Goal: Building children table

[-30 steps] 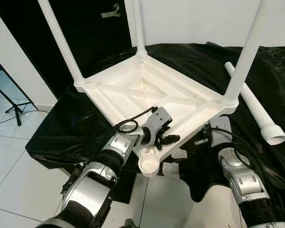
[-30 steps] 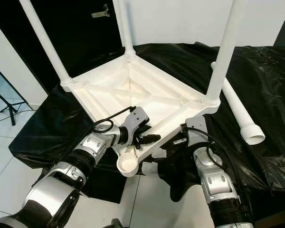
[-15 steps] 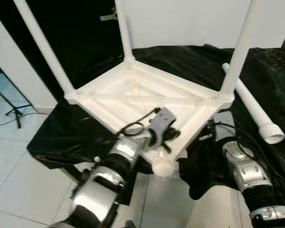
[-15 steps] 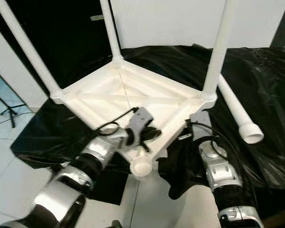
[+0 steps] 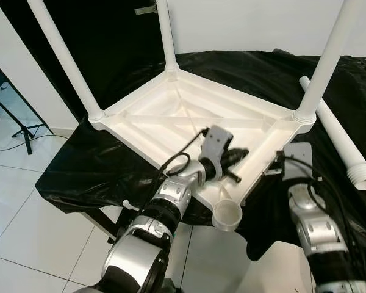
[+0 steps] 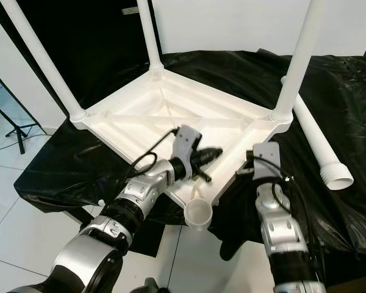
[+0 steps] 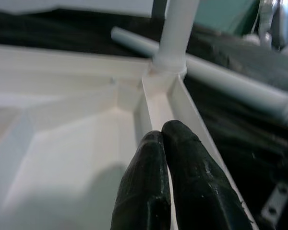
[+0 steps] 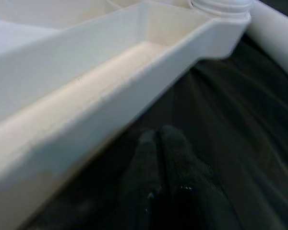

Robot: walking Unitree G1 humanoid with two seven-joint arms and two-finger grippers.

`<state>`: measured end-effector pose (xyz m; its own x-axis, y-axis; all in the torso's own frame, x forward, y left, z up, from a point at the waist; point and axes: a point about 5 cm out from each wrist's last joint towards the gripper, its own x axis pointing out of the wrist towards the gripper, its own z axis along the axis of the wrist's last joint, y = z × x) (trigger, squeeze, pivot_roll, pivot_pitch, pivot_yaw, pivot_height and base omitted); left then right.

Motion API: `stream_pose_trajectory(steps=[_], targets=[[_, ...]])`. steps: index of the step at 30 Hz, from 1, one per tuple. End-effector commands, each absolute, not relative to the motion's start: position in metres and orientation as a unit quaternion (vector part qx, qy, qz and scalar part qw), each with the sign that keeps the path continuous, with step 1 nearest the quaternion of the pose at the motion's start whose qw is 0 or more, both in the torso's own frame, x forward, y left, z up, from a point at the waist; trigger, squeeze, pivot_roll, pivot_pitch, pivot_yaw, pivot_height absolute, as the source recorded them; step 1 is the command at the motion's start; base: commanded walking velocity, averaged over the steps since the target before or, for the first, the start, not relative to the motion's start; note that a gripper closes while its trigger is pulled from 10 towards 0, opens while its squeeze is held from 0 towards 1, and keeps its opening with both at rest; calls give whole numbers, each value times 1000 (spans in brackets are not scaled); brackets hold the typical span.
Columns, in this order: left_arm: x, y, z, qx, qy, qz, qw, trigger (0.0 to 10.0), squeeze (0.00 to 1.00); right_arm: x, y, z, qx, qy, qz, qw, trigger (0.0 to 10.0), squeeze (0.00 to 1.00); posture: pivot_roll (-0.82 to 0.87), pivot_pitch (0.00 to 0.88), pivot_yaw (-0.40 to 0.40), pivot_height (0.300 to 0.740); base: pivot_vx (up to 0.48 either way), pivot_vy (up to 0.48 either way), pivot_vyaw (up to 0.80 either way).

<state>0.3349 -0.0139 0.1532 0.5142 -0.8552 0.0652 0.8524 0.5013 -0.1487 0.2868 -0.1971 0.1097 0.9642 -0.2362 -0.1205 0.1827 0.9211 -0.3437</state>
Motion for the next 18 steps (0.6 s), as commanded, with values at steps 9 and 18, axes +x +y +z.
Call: stream_pose_trajectory(steps=[9, 18], targets=[[315, 2, 154, -77, 7, -665, 743, 10000, 1000, 283, -194, 112, -168, 83, -115, 975, 10000, 0, 21, 0, 101, 740, 0, 0, 0], [305, 42, 150, -57, 60, -738, 670, 10000, 0, 283, -190, 111, -165, 88, -107, 976, 10000, 0, 34, 0, 95, 740, 0, 0, 0]])
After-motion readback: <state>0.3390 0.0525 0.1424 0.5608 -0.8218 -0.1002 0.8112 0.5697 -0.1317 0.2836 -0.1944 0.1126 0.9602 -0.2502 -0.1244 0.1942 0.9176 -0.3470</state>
